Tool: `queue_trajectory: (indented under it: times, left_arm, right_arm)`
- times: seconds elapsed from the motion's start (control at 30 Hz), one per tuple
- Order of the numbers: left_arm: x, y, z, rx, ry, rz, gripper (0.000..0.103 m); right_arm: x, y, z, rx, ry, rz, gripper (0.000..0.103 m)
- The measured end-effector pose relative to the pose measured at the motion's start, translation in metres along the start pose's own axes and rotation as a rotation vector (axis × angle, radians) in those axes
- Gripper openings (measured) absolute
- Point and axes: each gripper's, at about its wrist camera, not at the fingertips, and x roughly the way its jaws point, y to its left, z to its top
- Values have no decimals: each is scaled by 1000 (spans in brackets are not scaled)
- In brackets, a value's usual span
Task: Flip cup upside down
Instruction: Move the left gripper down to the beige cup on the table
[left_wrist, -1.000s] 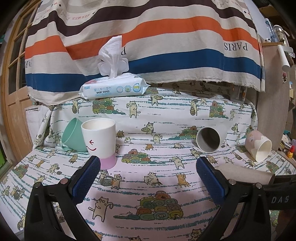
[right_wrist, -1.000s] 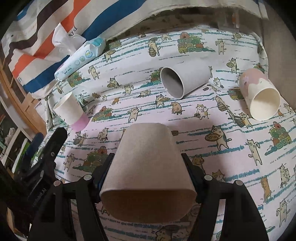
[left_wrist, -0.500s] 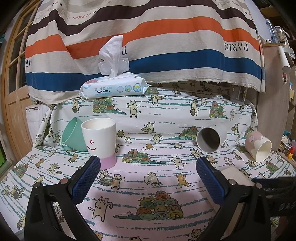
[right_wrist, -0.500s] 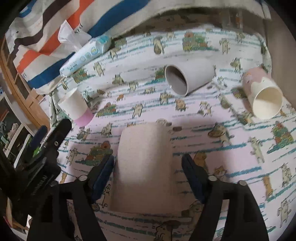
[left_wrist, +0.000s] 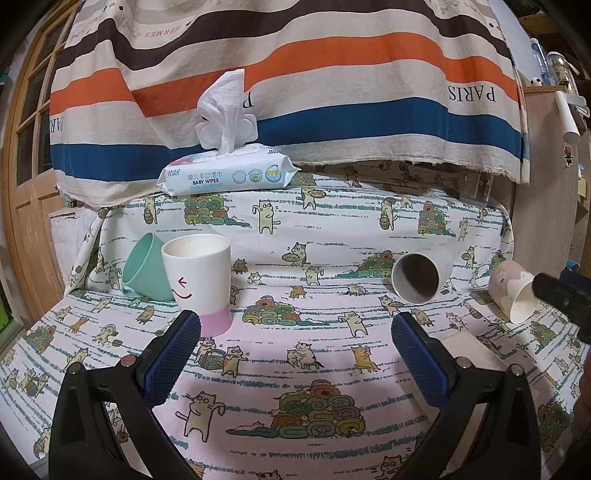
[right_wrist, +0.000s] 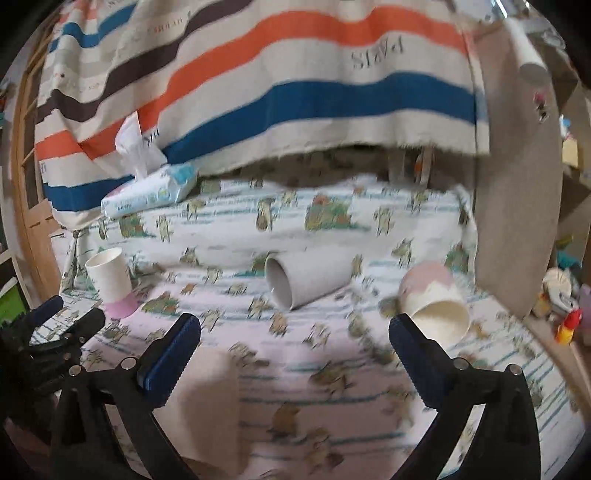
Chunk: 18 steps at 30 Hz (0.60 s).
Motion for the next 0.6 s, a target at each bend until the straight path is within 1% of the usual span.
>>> queue_trajectory:
  times: [0.07, 0.17, 0.23, 0.33, 0.37, 0.47, 0.6]
  left_arm:
    - [0, 0, 0, 1, 1, 0, 103]
    - [1, 0, -1, 2, 3, -1, 103]
    - [1, 0, -1, 1, 3, -1, 103]
    - [2, -1, -2, 0, 5, -1, 103]
    - [2, -1, -3, -1, 5, 0, 103]
    - [2, 0, -4, -5, 4, 1, 103]
    - [2, 1, -5, -6, 5, 2, 103]
  right_arm:
    - [-4, -7, -2, -8, -48, 3, 103]
    - [-10, -20, -8, 21, -121, -5, 103]
    - [-9, -29, -10, 44, -126, 2, 103]
    - [-9, -42, -10, 103, -129, 35, 103]
    - [-9, -45, -10, 110, -135, 31, 103]
    - [-11, -47, -9, 82, -156, -24, 103]
    - [-13, -44, -9, 28, -164, -37, 103]
